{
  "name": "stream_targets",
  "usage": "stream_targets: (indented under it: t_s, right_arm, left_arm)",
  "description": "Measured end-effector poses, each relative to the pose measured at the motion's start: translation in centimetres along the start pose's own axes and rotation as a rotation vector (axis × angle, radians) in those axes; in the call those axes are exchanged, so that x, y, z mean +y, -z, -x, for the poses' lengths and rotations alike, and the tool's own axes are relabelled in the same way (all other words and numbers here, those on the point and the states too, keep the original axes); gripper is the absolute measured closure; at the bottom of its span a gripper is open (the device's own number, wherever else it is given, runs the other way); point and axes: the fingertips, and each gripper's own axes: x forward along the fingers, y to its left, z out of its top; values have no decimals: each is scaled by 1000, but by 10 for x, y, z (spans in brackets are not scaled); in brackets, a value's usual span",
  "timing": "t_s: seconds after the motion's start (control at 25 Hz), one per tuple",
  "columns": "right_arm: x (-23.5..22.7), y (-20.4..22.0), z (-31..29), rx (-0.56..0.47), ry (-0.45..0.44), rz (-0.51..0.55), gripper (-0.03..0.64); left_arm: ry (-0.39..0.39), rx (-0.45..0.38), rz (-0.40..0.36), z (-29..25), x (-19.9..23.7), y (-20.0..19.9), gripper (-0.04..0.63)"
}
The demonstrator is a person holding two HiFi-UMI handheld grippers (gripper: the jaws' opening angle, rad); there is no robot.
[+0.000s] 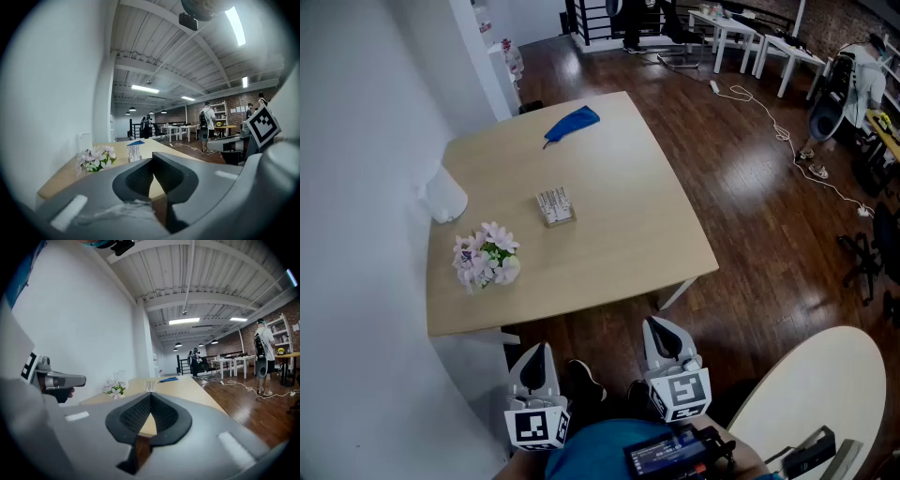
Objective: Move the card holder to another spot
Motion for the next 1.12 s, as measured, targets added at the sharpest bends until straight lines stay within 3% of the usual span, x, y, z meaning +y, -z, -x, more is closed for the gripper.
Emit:
stream_targets:
  t_s: [0.36,0.68,1.12]
  right_arm:
    - [18,-46,-102,-20,42,41,624]
    - [24,-62,-173,-2,92,63,624]
    - [9,-47,-296,69,-28,87,620]
  left_arm:
    - [43,-85,27,-89,75,-40,581]
    - [86,-79,5,-136,119,-40,580]
    - [19,-28,49,-213,140,-28,578]
